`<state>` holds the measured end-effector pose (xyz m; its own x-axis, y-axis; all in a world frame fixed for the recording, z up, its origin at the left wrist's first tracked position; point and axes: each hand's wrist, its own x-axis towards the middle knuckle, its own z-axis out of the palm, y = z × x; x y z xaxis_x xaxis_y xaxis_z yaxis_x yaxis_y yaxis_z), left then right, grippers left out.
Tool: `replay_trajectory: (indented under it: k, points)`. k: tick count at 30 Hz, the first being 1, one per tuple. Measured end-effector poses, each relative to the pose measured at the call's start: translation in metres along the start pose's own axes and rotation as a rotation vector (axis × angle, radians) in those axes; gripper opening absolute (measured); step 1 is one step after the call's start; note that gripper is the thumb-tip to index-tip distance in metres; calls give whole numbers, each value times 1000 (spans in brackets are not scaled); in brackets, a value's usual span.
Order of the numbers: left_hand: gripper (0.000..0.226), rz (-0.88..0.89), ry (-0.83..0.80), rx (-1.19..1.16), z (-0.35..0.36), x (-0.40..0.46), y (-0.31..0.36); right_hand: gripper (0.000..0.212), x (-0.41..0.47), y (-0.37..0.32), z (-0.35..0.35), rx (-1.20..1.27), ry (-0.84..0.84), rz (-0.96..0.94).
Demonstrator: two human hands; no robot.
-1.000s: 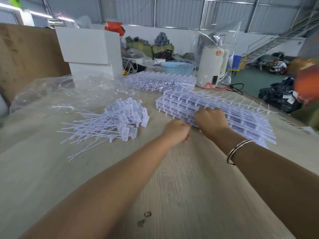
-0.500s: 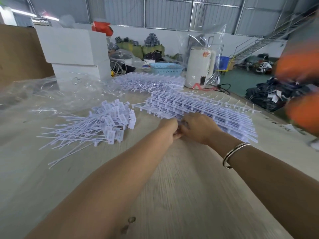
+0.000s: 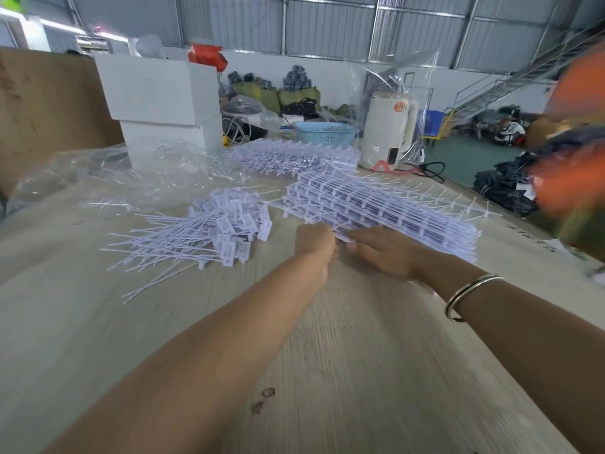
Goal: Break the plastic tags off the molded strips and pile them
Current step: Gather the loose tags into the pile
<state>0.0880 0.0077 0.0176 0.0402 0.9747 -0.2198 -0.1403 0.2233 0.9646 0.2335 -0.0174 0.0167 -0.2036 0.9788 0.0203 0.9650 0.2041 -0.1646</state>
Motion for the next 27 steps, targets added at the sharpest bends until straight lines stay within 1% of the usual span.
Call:
replay_trajectory:
  k: [3,4,6,7,10,12,14,17,20,22,24,27]
  points:
    - [17,-125,-132,-116,9,-13,-10,48,-3,-5,4,-13,-1,-47]
    - [19,-129,-158,-137,11,-15,-13,47,-4,-6,6,2,-3,-64]
    - [33,-104,-138,-188,9,-12,-16,45,-6,-3,9,32,5,-100]
    - [36,-89,-115,-202,6,-10,-15,47,-7,0,9,43,10,-110]
    - [36,-67,-68,-200,-6,-6,-6,68,-9,7,9,101,-15,-50]
    - [34,-35,-51,-164,-7,-7,0,73,-10,8,10,162,-26,-25]
    - [32,-11,-40,-125,-4,-11,2,71,-12,7,9,207,-25,-11]
    - [31,-30,-37,-120,-3,-13,0,64,-12,6,8,152,-33,31]
    - [30,-87,-46,-217,-1,-16,-4,56,-8,-1,10,42,-45,24]
    - [35,-147,-87,-292,5,-20,-10,54,-7,-6,13,3,-37,-1]
    - [46,-172,-132,-268,11,-20,-18,50,-8,-4,13,64,-42,-31]
    - [47,-163,-132,-171,14,-17,-17,50,-16,0,6,269,-91,-41]
